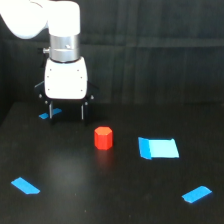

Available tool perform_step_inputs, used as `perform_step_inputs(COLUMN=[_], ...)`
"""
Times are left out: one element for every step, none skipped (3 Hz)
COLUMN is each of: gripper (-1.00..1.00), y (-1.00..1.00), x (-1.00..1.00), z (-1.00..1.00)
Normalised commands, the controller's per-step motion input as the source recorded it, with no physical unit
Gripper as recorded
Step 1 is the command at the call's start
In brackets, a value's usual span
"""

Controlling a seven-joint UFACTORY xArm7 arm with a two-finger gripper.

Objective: Pick up the red object from the table

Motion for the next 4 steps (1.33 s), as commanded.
perform_step_inputs(gripper=[0.95, 0.95, 0.93, 0.93], y=[-0.60, -0.63, -0.74, -0.64], x=[0.82, 0.93, 0.74, 0.41], z=[-0.33, -0.37, -0.26, -0.14])
